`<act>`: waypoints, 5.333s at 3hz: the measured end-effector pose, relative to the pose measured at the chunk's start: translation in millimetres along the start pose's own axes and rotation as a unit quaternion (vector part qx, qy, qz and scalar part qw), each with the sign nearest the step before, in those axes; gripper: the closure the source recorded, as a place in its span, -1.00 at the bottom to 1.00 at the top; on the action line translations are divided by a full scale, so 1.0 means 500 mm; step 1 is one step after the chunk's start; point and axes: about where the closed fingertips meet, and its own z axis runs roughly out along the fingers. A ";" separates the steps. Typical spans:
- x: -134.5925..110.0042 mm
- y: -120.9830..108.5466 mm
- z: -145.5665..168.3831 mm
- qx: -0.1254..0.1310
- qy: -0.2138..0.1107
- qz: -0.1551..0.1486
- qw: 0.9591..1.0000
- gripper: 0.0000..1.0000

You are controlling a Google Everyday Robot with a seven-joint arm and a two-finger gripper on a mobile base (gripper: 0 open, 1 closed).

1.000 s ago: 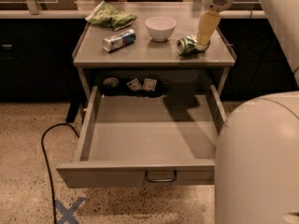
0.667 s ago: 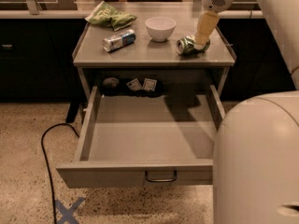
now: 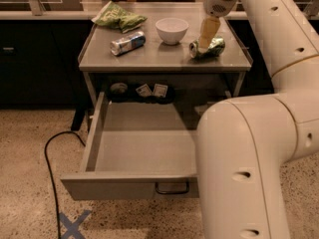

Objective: Place green can into top drawer

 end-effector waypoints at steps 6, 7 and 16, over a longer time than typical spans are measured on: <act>0.173 0.002 0.161 -0.007 0.087 0.084 0.993 -1.00; 0.173 0.002 0.161 -0.007 0.086 0.084 0.993 -1.00; 0.104 0.031 0.201 -0.039 0.001 0.064 0.997 -0.16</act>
Offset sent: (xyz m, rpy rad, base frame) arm 0.1007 -0.0345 -0.0162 -0.1258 0.1631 -0.0521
